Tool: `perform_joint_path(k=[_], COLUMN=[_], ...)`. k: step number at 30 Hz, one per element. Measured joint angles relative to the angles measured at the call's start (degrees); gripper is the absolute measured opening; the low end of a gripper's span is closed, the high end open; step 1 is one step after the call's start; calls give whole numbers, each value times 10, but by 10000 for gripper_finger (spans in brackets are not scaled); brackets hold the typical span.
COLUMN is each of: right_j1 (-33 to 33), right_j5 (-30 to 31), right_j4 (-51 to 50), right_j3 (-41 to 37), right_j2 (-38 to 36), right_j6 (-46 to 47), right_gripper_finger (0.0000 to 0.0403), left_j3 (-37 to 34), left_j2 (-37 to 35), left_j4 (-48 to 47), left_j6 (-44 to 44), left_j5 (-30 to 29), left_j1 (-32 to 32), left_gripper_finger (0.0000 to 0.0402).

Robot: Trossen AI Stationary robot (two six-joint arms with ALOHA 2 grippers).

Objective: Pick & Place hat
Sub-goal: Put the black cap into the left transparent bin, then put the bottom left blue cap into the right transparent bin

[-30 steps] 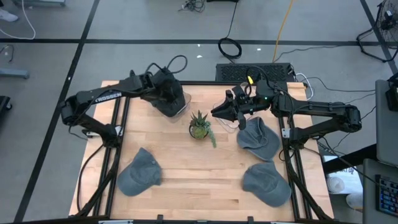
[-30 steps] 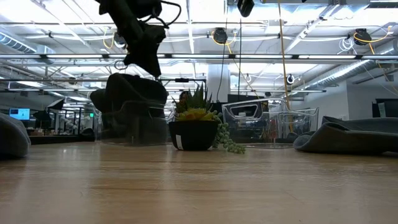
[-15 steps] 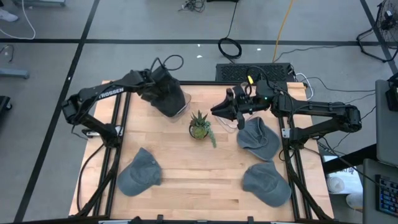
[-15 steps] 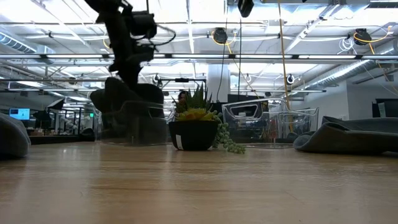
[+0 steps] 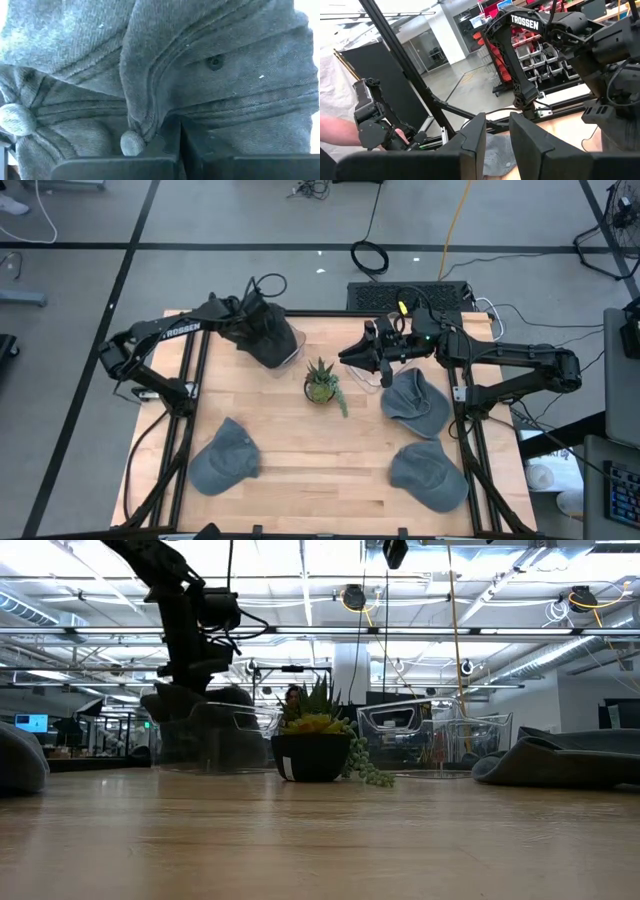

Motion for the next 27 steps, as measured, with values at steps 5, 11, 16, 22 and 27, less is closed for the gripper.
perform_joint_path(k=[5,11,16,22,27], right_j1=[0,0,0,0,0], right_j5=[-3,-3,-3,-4,-5], right_j4=[0,0,0,0,0], right_j3=[0,0,0,0,0], right_j2=[0,0,0,0,0], right_j6=[1,-5,-3,-3,-3], right_gripper_finger=[73,73,73,75,88], left_j3=[17,54,81,105,126], left_j2=[-12,-61,-101,-152,-193], left_j4=[-11,-7,-7,-8,-11], left_j6=[-8,2,21,22,-1], left_j5=[30,100,138,188,205], left_j1=[-3,-22,-41,-60,-79], left_gripper_finger=[14,51,72,85,86])
